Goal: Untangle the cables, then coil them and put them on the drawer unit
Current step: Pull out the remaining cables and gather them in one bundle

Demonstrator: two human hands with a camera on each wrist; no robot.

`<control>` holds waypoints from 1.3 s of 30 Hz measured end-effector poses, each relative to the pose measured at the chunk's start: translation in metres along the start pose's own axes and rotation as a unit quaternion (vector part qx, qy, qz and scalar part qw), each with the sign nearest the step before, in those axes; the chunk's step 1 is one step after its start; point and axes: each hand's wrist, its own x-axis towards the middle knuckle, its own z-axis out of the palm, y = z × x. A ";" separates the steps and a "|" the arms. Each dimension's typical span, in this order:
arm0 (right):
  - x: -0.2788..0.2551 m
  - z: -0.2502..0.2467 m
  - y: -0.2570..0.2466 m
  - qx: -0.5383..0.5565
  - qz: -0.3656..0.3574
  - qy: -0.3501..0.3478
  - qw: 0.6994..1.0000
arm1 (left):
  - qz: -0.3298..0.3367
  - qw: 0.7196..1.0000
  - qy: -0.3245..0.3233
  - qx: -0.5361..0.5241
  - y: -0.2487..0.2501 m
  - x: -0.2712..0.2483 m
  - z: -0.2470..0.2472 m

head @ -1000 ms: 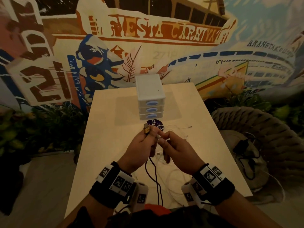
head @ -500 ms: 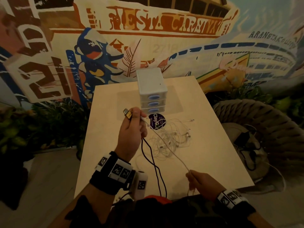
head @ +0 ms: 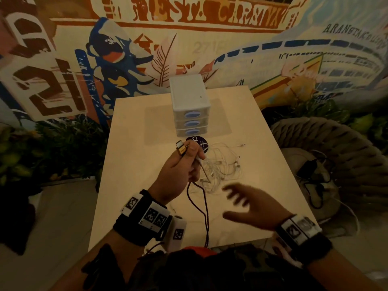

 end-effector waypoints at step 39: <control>0.061 -0.038 -0.029 0.145 -0.119 -0.019 0.982 | 0.065 0.987 0.008 0.149 -0.009 0.019 0.035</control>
